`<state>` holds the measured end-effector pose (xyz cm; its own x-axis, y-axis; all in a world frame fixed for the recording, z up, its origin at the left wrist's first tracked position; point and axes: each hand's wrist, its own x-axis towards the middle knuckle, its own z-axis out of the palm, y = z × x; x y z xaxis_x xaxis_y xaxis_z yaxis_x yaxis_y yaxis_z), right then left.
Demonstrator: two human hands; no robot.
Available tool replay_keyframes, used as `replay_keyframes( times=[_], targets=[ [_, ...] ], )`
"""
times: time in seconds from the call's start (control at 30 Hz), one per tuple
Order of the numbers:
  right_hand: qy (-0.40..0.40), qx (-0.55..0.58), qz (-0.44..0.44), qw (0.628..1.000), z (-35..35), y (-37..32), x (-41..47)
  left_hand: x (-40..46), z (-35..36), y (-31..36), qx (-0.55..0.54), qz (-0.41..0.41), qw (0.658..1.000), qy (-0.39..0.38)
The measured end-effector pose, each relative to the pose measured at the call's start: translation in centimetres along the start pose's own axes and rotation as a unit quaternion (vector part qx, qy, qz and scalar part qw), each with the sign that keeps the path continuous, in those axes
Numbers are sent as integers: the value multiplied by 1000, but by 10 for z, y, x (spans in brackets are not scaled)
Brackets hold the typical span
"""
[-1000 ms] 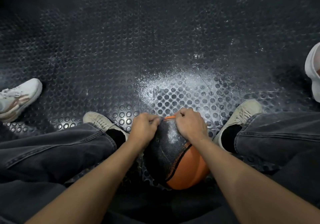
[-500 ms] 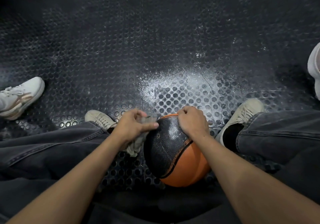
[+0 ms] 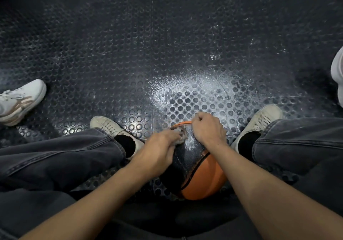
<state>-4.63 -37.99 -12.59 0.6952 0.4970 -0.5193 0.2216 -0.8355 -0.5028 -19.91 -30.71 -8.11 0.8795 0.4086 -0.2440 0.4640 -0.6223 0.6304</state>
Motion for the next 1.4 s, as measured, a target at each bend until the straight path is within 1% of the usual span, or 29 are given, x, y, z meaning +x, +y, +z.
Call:
replay_keyframes(
  times=[0.03, 0.13, 0.17, 0.2, 0.3, 0.37, 0.4, 0.43, 0.53, 0.57, 0.63, 0.7, 0.77, 0.8, 0.87, 0.9, 0.93, 0.97, 1.03, 1.07, 1.1, 1.2, 1.23, 1.3, 1.37, 1.4],
  targets=[
    [-6, 0, -5, 1000, -1, -1, 0, 0, 1, -2, 19, -1, 1000, 7],
    [1, -4, -5, 1000, -1, -2, -3, 20, 6, -19, 20, -104, 994, 41],
    [12, -7, 0, 1000, 0, -4, -4, 23, 7, -19, 15, -115, 992, 47],
    [19, -8, 6, 1000, 0, -4, -3, 23, 9, -18, 16, -99, 994, 44],
    [7, -8, 11, 1000, -3, 0, 1, -6, 11, -5, 49, 9, 999, -5],
    [-13, -8, 8, 1000, -9, 2, 4, -18, 4, 1, 53, 46, 996, -48],
    [-20, -10, 5, 1000, -12, 2, 5, -12, 1, 0, 51, 45, 996, -55],
    [-24, -12, 1, 1000, -12, 2, 6, -1, 1, -1, 44, 37, 997, -42],
    [-18, -12, 2, 1000, -8, -2, 6, 26, 3, -3, 9, -34, 999, 36],
    [-12, -12, 2, 1000, -5, -3, 7, 28, 4, -1, 10, -34, 998, 56],
    [-1, -15, 2, 1000, -1, -4, 6, 15, 9, 5, 19, 30, 997, 63],
    [-3, -18, -7, 1000, 0, -4, 4, -11, 9, 13, 33, 103, 994, 20],
    [-17, -24, -21, 999, -1, -5, 3, -14, 5, 7, 68, 141, 988, -16],
    [-25, -26, -24, 999, -1, -5, 2, -6, 3, 0, 77, 128, 989, -15],
    [-21, -32, -28, 999, 1, -7, 1, 12, -2, -13, 61, 64, 996, 27],
    [-16, -34, -26, 999, 1, -8, 0, 15, -2, -17, 61, 49, 996, 43],
    [-10, -34, -22, 999, 1, -7, 0, 12, 1, -12, 64, 56, 995, 49],
    [-8, -31, -16, 999, 1, -6, 1, 4, 5, -5, 68, 82, 993, 41],
    [-11, -19, -7, 1000, -3, -3, 2, -17, 9, 14, 66, 155, 986, -12],
    [-14, -18, -14, 1000, -4, -3, 3, -20, 6, 15, 68, 173, 982, -29],
    [-19, -22, -19, 999, -5, -3, 3, -14, 3, 11, 66, 172, 983, -21],
    [-26, -17, -21, 999, -3, -4, 5, 11, 2, -7, 49, 97, 991, 71],
    [-26, -14, -11, 1000, -2, -4, 4, 8, 7, -5, 54, 90, 991, 78],
    [-16, -5, -1, 1000, 1, -1, 6, -8, 13, 11, 65, 142, 987, 39],
    [-8, -1, -6, 1000, 1, 3, 5, -21, 9, 18, 70, 197, 977, -40],
    [-8, 1, -10, 1000, 1, 2, 5, -17, 3, 14, 80, 204, 974, -55]
  ],
)
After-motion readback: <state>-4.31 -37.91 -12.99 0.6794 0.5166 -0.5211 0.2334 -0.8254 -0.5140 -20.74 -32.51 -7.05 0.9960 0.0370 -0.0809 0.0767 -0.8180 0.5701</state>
